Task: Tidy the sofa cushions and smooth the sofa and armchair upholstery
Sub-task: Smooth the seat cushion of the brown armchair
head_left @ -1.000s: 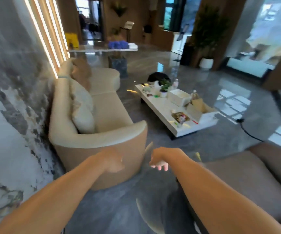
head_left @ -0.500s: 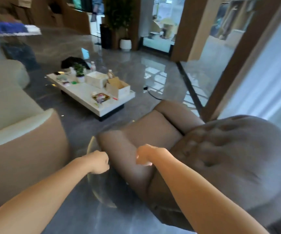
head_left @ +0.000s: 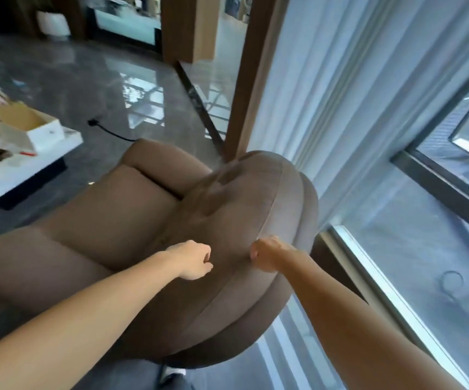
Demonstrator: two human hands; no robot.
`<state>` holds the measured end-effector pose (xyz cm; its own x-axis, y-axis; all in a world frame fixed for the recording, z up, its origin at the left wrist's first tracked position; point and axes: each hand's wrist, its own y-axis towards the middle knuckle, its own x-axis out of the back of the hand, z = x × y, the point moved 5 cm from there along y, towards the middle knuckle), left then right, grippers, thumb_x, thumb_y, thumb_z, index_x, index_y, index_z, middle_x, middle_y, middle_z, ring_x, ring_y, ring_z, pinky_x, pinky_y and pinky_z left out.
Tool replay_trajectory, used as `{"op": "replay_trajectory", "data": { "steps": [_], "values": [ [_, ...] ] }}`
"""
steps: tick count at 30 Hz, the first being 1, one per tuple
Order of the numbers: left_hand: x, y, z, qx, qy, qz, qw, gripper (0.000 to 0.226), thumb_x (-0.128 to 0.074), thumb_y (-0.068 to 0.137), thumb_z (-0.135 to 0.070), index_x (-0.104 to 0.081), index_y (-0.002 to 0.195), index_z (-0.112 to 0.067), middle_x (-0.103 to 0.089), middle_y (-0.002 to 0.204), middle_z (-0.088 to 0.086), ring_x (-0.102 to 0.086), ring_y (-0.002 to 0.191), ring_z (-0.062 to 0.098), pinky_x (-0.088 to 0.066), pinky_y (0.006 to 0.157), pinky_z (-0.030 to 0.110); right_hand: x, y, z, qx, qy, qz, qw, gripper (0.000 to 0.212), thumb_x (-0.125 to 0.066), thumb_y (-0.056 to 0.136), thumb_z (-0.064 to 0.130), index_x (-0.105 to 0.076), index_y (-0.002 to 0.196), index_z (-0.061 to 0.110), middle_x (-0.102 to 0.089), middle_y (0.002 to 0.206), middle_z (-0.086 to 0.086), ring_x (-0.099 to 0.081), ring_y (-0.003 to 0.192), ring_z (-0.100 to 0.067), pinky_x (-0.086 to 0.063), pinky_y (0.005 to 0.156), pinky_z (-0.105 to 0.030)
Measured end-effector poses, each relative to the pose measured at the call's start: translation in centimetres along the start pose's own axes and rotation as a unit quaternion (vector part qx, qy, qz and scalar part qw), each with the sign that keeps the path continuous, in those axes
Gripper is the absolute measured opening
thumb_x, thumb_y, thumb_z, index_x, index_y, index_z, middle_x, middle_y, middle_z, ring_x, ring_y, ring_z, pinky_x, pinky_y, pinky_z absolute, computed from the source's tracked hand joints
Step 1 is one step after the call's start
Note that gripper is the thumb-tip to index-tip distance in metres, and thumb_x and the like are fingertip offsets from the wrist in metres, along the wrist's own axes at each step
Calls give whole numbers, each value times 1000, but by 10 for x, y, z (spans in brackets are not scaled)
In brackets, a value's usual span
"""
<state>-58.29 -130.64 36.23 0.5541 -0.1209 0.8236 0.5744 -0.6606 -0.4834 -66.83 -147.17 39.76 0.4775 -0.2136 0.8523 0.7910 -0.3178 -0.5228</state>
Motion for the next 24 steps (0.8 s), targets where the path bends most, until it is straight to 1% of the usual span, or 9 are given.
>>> {"op": "replay_trajectory", "data": {
  "steps": [3,5,8,10,14,18,21,23,24],
  "values": [
    [10,49,-23,12,-48,-24,999,78,-39,82,-75,-35,140,-23,-43,142,9,-47,126,35,-43,97,47,17,30,-19,10,3,-43,999,26,-46,89,16,-66,106,13,-65,105,-13,-61,94,-34,-46,69,-32],
    [18,80,-35,18,-94,-43,995,105,-35,68,-90,-19,148,-24,-25,152,10,-31,136,41,-37,104,53,37,53,-29,24,18,-101,994,22,-48,89,21,-62,107,18,-61,107,-11,-58,92,-32,-44,68,-34],
    [29,125,-52,15,-110,-49,993,133,-35,46,-101,0,152,-28,-3,161,3,-10,144,40,-30,109,58,68,94,-47,52,6,-145,988,34,-49,92,27,-53,126,28,-48,117,-9,-49,108,-32,-51,83,-45],
    [29,152,-57,23,-104,-40,993,144,-37,37,-103,13,151,-30,9,162,4,-2,146,40,-21,111,63,84,125,-61,70,-38,-147,986,41,-48,93,33,-47,134,35,-43,125,-9,-40,116,-33,-47,91,-48],
    [19,181,-61,32,-112,-15,993,149,-48,31,-100,35,140,-39,27,159,3,8,146,42,-7,111,69,104,186,-88,80,-75,-129,986,47,-39,92,55,-39,139,48,-35,144,-5,-29,130,-33,-35,103,-54],
    [18,187,-61,50,-134,-46,989,147,-54,31,-97,29,141,-43,22,160,1,3,146,41,-9,112,68,100,228,-96,85,-94,-85,988,60,-24,85,75,-23,143,58,-13,163,2,0,147,-36,-1,111,-72],
    [18,183,-63,56,-133,-67,987,144,-54,31,-97,22,142,-45,15,161,4,-2,145,41,-15,112,66,96,247,-86,110,-102,-94,984,69,-12,79,80,-19,144,58,-11,165,6,5,150,-35,7,110,-73],
    [-6,150,-102,177,-168,-101,965,145,-55,29,-97,17,143,-45,8,161,10,-6,144,41,-18,111,63,78,228,-79,264,-170,-84,946,73,-9,78,80,-21,145,55,-15,164,6,0,150,-35,4,110,-74],
    [-6,150,-99,170,-183,-104,963,145,-55,29,-97,15,144,-44,3,160,13,-8,143,41,-20,111,61,78,232,-77,277,-191,-94,937,73,-8,78,80,-21,145,54,-17,164,6,-3,149,-35,2,110,-73]
  ]
}}
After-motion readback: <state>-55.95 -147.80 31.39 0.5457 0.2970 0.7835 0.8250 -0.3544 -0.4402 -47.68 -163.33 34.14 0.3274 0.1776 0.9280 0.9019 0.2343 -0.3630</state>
